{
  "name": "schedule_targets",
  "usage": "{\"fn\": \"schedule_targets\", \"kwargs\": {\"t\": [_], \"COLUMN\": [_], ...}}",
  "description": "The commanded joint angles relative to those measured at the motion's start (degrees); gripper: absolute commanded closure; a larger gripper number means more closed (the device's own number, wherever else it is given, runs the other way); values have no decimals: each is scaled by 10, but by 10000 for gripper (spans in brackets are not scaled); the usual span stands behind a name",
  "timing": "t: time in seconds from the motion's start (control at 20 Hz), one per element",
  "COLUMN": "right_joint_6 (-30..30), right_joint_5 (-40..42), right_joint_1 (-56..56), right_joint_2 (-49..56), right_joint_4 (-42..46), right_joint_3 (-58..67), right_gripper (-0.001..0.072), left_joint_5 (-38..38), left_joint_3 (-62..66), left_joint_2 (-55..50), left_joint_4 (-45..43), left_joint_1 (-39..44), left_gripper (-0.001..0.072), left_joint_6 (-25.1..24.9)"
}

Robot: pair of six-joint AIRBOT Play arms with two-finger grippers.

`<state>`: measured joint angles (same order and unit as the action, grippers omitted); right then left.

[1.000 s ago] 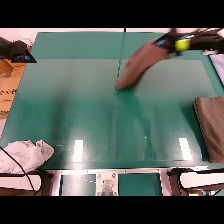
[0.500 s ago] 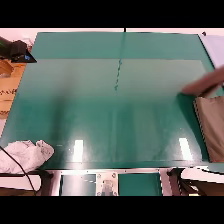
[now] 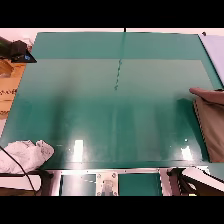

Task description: Fold the shirts.

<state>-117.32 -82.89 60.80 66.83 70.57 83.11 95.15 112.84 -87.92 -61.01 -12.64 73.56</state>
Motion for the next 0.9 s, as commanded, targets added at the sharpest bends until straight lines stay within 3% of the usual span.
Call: {"fn": "schedule_targets", "kwargs": {"t": [0.0, 0.35, 0.4, 0.5, 0.7, 0.75, 0.8, 0.85], "right_joint_6": [-12, -10, -10, 15, 70, 70, 71, 78], "right_joint_5": [-17, 30, 44, 59, 53, 53, 53, 55], "right_joint_1": [35, 64, 68, 73, 67, 53, 29, 1], "right_joint_2": [-36, -44, -43, -36, -33, -33, -33, -33], "right_joint_4": [32, 159, 163, 176, 128, 94, 59, 35], "right_joint_3": [-84, -231, -252, -279, -224, -195, -161, -132], "right_gripper": [694, 691, 617, 106, 106, 157, 383, 551], "left_joint_5": [1, 4, 4, 4, 2, 0, -3, -7], "left_joint_3": [0, 0, 0, 0, 0, 0, 0, 0], "left_joint_2": [0, 0, 0, 0, 0, 0, 0, 2], "left_joint_4": [0, 0, 1, 2, 6, 12, 25, 40], "left_joint_1": [0, 0, 0, 0, 0, 0, 0, 0], "left_gripper": [684, 684, 684, 684, 684, 684, 684, 685], "left_joint_6": [-6, -11, -10, -10, -11, -11, -10, -7]}}
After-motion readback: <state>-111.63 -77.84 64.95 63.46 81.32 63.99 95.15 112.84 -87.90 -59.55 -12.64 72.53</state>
